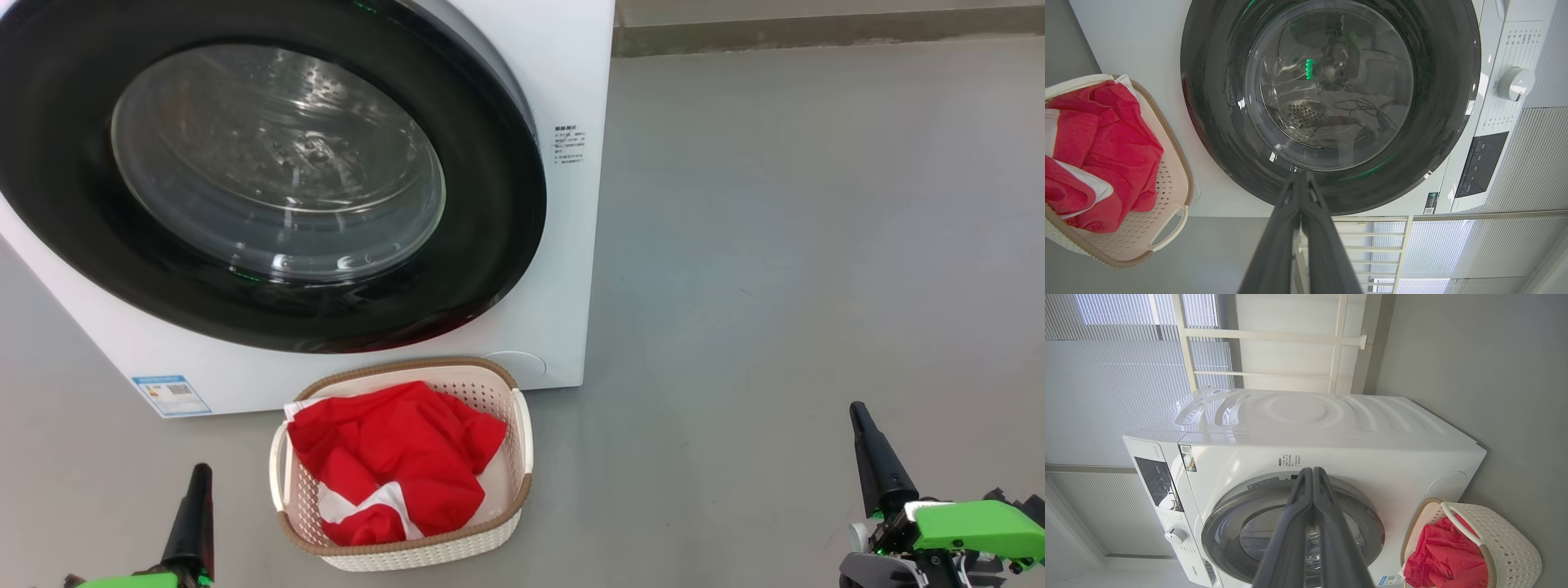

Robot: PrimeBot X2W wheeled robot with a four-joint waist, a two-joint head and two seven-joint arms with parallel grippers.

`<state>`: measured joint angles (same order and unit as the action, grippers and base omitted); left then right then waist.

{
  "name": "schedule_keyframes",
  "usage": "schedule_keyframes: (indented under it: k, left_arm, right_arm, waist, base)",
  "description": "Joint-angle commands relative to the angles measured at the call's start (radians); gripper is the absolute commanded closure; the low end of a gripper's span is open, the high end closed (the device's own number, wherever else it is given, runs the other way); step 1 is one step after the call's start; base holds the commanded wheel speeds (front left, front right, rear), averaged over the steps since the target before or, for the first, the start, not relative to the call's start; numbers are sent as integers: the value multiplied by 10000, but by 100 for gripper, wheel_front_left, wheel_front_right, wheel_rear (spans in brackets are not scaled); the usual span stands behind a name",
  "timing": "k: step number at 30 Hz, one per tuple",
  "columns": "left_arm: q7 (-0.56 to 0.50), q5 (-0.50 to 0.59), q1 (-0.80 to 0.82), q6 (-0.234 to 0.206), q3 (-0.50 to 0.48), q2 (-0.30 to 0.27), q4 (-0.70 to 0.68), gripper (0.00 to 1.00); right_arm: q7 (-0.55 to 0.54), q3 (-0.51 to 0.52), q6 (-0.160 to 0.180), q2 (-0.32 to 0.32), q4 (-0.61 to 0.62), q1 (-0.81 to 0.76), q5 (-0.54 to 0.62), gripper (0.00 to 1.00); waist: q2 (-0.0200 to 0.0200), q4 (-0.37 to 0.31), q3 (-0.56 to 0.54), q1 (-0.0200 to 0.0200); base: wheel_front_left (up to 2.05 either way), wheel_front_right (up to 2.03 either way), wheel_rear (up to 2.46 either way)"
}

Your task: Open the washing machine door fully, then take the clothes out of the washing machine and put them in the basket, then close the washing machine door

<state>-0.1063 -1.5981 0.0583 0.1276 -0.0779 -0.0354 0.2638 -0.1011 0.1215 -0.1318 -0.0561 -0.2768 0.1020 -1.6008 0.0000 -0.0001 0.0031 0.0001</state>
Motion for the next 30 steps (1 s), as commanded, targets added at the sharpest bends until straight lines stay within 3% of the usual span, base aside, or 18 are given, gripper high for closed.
schedule_keyframes:
  k: [1,30]
  left_arm:
    - [-65,-109,498,31,-353,-160,-182,100]
    - [-70,-103,498,31,-360,-156,-183,100]
  right_arm:
    - [-65,-145,11,4,324,53,-134,100]
    - [-88,-117,11,23,322,56,-111,100]
  waist:
    - [0,1,0,-1]
    - [0,1,0,-1]
  base:
    - [0,0,0]
    - [0,0,0]
